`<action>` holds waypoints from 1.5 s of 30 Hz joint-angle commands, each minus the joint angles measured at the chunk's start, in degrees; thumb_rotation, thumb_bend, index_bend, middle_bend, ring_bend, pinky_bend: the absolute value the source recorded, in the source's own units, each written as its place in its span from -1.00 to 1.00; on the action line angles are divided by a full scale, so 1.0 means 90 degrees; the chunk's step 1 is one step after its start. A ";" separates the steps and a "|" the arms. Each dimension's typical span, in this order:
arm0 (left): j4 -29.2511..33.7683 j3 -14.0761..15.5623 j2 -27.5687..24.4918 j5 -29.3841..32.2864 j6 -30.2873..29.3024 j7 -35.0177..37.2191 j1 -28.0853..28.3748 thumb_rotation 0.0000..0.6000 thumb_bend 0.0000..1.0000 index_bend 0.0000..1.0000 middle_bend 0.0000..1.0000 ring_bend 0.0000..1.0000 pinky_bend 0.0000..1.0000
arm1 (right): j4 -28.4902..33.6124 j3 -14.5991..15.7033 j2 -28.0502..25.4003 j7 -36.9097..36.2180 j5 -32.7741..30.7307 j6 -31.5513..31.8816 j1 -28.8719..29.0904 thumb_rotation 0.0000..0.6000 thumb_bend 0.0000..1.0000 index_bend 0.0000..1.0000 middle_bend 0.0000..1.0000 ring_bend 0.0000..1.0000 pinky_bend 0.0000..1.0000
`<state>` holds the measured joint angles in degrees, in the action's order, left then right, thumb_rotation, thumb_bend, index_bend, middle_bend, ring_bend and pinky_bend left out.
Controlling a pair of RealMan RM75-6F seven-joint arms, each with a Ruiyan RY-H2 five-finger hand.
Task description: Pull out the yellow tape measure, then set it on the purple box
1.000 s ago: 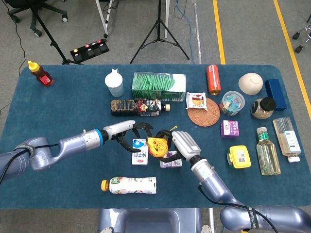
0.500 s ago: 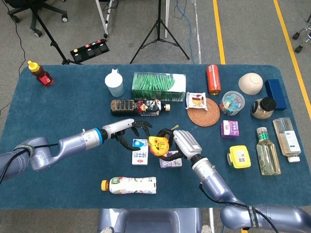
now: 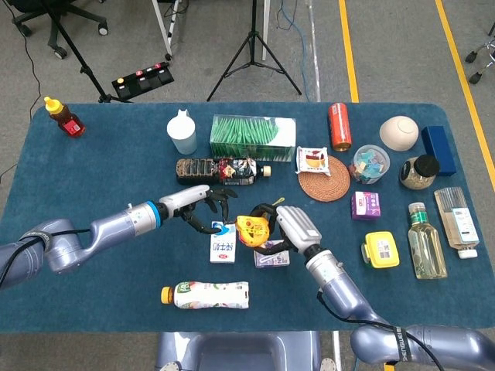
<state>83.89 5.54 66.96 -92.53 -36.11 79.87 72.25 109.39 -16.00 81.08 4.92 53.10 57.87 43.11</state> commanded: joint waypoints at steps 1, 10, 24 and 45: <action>0.0024 -0.0058 0.0009 0.0086 0.0064 -0.0126 -0.0023 1.00 -0.41 -0.01 -0.75 -0.80 -0.46 | 0.0000 -0.0004 -0.0002 -0.0013 0.0011 0.0001 -0.0004 1.00 -0.43 0.16 0.00 0.15 0.35; 0.0126 -0.0316 0.0027 0.0498 0.0251 -0.0628 -0.0145 1.00 -0.35 0.07 -0.73 -0.80 -0.44 | 0.0013 0.0004 -0.0006 -0.0034 0.0062 0.0002 -0.0015 1.00 -0.43 0.17 0.00 0.15 0.35; 0.0305 -0.0782 0.0102 0.1175 0.0455 -0.1534 -0.0417 1.00 -0.30 0.21 -0.63 -0.71 -0.39 | 0.0050 0.0018 -0.0023 -0.0031 0.0080 -0.0001 -0.0024 1.00 -0.43 0.17 0.01 0.15 0.36; 0.0681 -0.1064 -0.0466 0.1254 0.0359 -0.2027 -0.1183 1.00 -0.29 0.24 -0.59 -0.69 -0.38 | 0.0087 0.0108 -0.0208 0.0073 0.0087 -0.0027 -0.0071 1.00 -0.43 0.21 0.04 0.18 0.36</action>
<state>89.74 -4.10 63.20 -80.81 -32.55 61.43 62.02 110.15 -15.05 79.23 5.54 53.89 57.65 42.47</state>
